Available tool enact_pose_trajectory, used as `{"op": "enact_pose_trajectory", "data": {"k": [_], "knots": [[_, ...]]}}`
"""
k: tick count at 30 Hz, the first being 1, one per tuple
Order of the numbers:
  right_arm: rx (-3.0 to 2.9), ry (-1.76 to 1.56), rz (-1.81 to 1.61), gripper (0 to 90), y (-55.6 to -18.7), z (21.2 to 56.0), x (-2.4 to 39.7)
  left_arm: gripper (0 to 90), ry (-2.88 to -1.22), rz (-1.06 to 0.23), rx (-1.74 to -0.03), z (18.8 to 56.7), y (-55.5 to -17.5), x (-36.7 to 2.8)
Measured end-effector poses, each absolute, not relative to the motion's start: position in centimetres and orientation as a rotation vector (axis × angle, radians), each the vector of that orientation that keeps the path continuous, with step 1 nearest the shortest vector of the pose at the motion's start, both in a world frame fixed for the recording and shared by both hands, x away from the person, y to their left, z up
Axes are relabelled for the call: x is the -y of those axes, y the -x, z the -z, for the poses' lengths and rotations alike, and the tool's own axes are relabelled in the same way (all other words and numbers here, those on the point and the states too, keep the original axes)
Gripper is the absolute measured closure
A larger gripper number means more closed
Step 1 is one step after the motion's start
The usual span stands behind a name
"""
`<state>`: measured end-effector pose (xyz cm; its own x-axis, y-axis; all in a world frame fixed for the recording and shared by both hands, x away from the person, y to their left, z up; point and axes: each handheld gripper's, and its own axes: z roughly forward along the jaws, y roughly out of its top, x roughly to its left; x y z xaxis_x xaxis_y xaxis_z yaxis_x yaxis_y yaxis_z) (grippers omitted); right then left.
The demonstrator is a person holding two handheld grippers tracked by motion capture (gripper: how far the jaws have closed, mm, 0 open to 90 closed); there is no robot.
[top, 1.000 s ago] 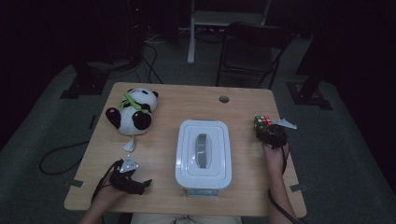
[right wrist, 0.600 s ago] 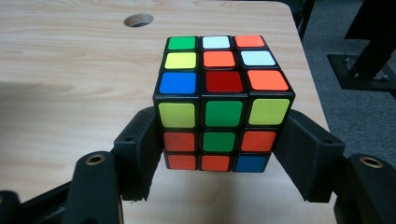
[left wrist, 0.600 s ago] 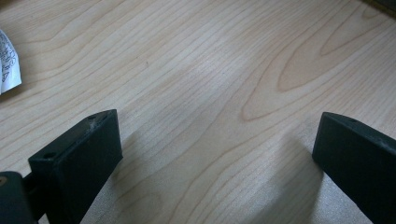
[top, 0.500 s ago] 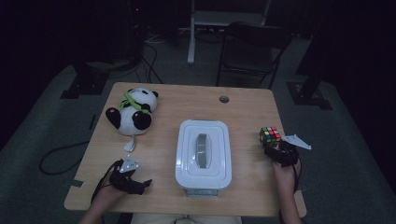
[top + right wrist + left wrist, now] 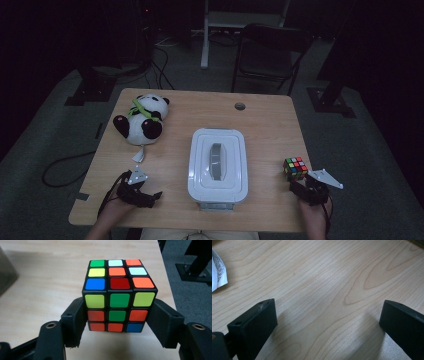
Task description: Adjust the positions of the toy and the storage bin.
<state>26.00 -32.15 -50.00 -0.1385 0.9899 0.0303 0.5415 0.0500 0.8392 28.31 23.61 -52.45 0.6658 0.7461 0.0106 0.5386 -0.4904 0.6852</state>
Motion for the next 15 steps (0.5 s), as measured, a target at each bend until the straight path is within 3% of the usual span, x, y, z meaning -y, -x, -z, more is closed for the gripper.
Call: {"op": "enact_pose_trajectory", "data": {"k": [15], "knots": [[-1.760, -1.565, -0.965, 34.0, -23.4, 52.1, 33.4, 2.0, -2.218, -0.404, -0.985, 52.4, -28.3, -23.6]]}}
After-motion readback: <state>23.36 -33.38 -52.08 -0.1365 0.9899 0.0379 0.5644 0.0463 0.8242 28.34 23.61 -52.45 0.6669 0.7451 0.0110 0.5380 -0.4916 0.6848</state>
